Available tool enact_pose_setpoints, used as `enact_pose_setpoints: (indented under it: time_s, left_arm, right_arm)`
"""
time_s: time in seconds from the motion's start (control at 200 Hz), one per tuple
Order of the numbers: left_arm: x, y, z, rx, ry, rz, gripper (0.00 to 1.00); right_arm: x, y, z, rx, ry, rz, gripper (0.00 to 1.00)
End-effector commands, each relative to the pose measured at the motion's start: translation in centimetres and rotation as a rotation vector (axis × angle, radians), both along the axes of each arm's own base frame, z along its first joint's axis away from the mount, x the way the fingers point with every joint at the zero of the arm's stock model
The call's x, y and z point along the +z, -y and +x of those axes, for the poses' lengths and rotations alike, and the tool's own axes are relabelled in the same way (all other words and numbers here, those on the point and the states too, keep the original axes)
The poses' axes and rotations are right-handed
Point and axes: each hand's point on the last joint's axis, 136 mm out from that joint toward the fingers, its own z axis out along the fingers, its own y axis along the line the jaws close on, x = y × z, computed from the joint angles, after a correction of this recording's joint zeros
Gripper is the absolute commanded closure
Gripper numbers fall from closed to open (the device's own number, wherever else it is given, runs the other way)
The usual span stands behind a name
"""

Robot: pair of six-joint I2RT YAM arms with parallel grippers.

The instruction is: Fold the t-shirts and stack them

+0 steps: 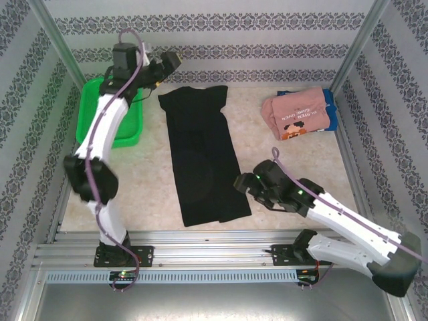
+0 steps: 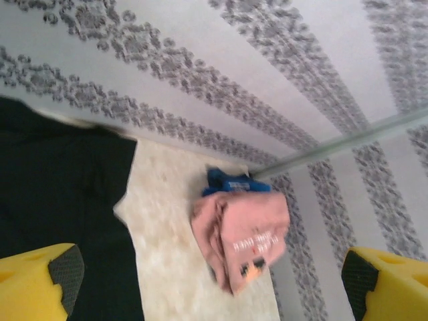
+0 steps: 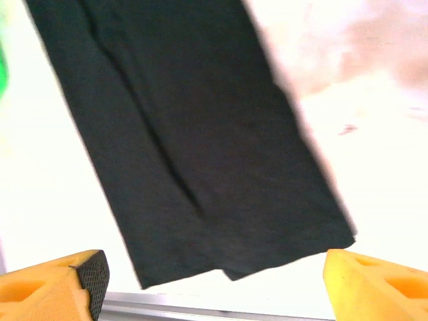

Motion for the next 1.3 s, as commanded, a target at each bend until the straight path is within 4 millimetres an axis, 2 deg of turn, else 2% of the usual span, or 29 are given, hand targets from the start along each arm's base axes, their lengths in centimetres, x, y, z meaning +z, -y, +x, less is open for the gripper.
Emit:
enact_pose_setpoints:
  time_s: [0.0, 0.105, 0.285, 0.39, 0.505, 0.644, 0.794, 0.929, 1.039, 1.174, 1.294]
  left_arm:
    - [-9.3, -0.7, -6.0, -0.012, -0.229, 0.074, 0.0]
    - [-14.4, -0.4, -12.7, -0.028, -0.339, 0.12, 0.02]
    - [-22.3, 0.8, -22.7, -0.079, -0.522, 0.173, 0.09]
    - [-25.3, 0.0, -27.7, -0.047, -0.609, 0.144, 0.13]
    - [-27.1, 0.3, -31.4, -0.057, -0.665, 0.089, 0.15]
    - [-28.0, 1.8, -33.1, -0.087, -0.687, 0.025, 0.19]
    - [-29.1, 3.6, -33.7, -0.126, -0.716, 0.022, 0.22]
    - [-29.7, 5.7, -33.4, -0.167, -0.729, 0.031, 0.24]
    - [-30.3, 7.1, -34.0, -0.21, -0.758, 0.067, 0.26]
    - [-32.1, 7.3, -35.8, -0.219, -0.822, 0.124, 0.29]
    - [-32.8, 7.6, -36.2, -0.207, -0.828, 0.13, 0.31]
  right_arm:
    - [-2.1, 1.7, -1.8, 0.085, -0.051, -0.059, 0.16]
    - [-2.8, 1.4, -1.5, 0.118, -0.06, -0.042, 0.16]
    - [-4.6, 1.2, -0.1, 0.102, -0.086, -0.036, 0.18]
    - [-5.9, 1.1, 0.2, 0.106, -0.111, -0.031, 0.19]
    - [-7.2, 0.8, 0.1, 0.134, -0.147, -0.038, 0.19]
    - [-8.7, 0.3, -0.1, 0.162, -0.201, -0.046, 0.2]
    - [-10.1, 0.0, -0.2, 0.162, -0.228, -0.042, 0.24]
    - [-10.8, 0.1, -0.5, 0.162, -0.246, -0.053, 0.26]
    - [-11.0, 0.4, -1.1, 0.161, -0.249, -0.062, 0.26]
    - [-11.4, 0.6, -1.6, 0.159, -0.254, -0.061, 0.27]
    - [-11.7, 0.5, -1.6, 0.169, -0.254, -0.064, 0.28]
